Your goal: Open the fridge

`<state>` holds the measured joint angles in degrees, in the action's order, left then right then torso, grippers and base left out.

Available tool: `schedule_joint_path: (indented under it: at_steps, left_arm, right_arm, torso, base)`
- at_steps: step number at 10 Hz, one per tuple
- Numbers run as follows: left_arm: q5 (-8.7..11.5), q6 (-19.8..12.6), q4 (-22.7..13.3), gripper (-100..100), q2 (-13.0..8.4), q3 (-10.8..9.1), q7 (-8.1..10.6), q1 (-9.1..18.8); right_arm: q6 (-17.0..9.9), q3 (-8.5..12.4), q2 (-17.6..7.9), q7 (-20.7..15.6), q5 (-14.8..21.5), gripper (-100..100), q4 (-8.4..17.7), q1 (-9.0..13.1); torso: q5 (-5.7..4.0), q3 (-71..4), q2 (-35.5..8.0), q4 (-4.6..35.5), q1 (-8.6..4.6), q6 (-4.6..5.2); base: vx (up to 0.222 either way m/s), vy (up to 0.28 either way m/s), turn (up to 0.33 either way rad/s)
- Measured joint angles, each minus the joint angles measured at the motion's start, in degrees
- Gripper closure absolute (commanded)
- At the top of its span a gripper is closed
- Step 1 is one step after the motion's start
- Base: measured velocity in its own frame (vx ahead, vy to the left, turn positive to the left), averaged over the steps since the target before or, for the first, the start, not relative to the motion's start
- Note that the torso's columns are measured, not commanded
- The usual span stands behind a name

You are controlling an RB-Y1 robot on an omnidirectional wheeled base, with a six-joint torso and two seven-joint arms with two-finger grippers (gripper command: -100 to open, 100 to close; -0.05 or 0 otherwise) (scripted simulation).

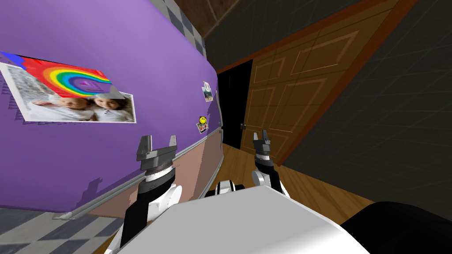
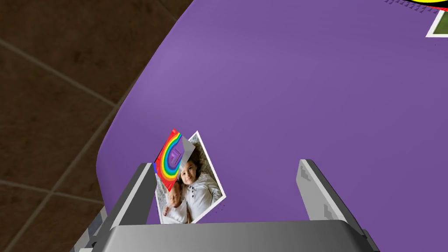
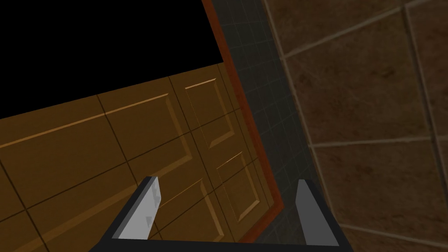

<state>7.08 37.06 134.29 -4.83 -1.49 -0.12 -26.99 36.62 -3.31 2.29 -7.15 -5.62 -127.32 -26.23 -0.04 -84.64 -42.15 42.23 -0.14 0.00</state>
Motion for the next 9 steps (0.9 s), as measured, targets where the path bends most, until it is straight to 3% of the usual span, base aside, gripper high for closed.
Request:
schedule_joint_path:
  at_steps: [4,9]
  left_arm:
    - [5.43,0.66,-1.16,-100,-4.10,-1.44,-2.34,-1.13]
    - [13.60,1.40,-3.55,-100,-5.67,-3.51,-6.18,-2.13]
  right_arm:
    - [0.00,0.00,0.00,0.00,0.00,0,0.00,0.00]
    - [0.00,0.00,0.00,0.00,0.00,0,0.00,0.00]
  torso:
    - [0.05,0.04,-0.09,0.05,0.17,0.00]
    - [0.04,0.07,-0.13,0.05,0.15,0.00]
  base:
    - [0.116,-0.115,-0.077]
    - [0.126,-0.125,-0.093]
